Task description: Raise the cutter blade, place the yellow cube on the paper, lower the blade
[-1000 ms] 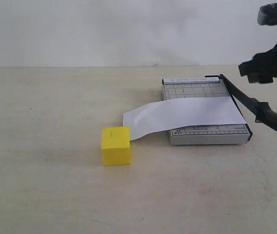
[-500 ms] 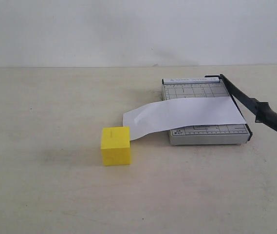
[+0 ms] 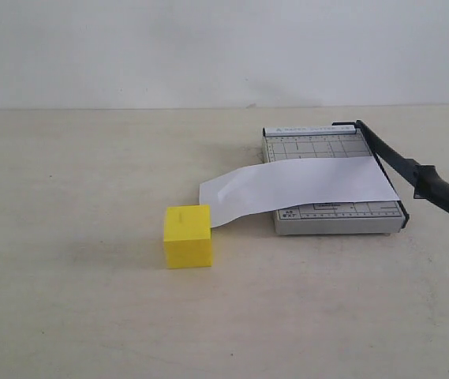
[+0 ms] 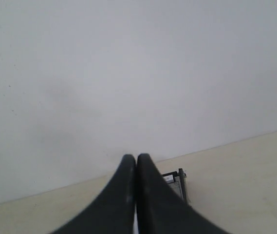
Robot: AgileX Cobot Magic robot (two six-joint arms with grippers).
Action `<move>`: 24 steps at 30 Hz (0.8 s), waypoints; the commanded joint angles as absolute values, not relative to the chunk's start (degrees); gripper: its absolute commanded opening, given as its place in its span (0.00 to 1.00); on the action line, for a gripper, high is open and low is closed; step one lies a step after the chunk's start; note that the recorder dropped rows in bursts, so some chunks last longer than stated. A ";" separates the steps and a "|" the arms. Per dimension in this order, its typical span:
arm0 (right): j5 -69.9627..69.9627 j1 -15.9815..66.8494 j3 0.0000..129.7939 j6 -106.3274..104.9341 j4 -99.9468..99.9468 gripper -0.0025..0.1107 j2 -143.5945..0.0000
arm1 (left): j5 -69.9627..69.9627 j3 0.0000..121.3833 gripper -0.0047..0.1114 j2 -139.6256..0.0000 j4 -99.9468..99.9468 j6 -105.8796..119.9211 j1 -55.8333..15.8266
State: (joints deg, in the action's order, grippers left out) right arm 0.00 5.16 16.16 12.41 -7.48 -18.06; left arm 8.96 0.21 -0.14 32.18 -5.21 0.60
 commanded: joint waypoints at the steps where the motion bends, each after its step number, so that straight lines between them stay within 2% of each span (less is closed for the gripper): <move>1: 0.00 5.26 15.88 13.85 -7.43 0.02 -16.00 | 8.70 0.00 0.08 0.00 32.12 -5.51 0.12; 12: 0.00 5.26 15.88 13.85 -7.43 0.02 -16.00 | 7.39 0.00 0.08 0.00 32.12 -5.51 0.12; 16: 0.45 5.26 13.92 13.85 -7.43 0.02 -16.12 | 12.24 0.04 0.08 0.00 33.32 -3.78 0.12; 24: 0.00 5.26 4.56 13.85 -1.47 0.02 -15.89 | 18.54 2.08 0.08 0.00 61.27 26.71 0.12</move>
